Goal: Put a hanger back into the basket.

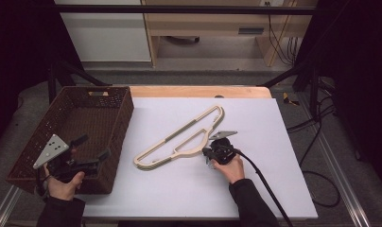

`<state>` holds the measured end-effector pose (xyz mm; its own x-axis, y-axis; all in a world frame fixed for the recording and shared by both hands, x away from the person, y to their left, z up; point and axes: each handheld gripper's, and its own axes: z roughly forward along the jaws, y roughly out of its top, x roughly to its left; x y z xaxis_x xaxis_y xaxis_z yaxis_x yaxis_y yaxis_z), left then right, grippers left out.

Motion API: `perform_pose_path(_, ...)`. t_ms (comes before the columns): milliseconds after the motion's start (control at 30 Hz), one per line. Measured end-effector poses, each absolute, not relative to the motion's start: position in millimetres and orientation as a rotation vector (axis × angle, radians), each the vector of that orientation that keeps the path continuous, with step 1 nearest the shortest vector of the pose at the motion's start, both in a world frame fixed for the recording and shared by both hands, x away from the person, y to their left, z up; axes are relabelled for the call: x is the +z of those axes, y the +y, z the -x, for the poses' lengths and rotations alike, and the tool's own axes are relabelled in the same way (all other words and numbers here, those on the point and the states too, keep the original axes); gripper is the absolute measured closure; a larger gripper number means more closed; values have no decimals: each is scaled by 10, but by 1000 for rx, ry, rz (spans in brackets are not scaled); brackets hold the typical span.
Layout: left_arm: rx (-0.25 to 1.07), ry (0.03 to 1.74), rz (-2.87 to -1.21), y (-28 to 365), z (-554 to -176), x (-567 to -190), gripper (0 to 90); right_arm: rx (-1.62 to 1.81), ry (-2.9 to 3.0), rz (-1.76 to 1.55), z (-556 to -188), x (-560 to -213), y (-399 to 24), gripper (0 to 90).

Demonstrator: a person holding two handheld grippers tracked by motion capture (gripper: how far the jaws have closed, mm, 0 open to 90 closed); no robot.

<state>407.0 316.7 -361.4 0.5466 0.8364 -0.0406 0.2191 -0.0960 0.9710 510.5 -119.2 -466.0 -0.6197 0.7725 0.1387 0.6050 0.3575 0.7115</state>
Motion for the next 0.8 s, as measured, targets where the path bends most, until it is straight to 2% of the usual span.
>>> perform_pose_path(367,643,860,-1656,2978,-4016,-3531,32,1131,2382,-1210,-5115,-4570,-1245,889)
perform_pose_path(800,586,809,-1763,2478,-4047,-3559,38,1106,2365,-1189,-5115,-4474,-1217,889)
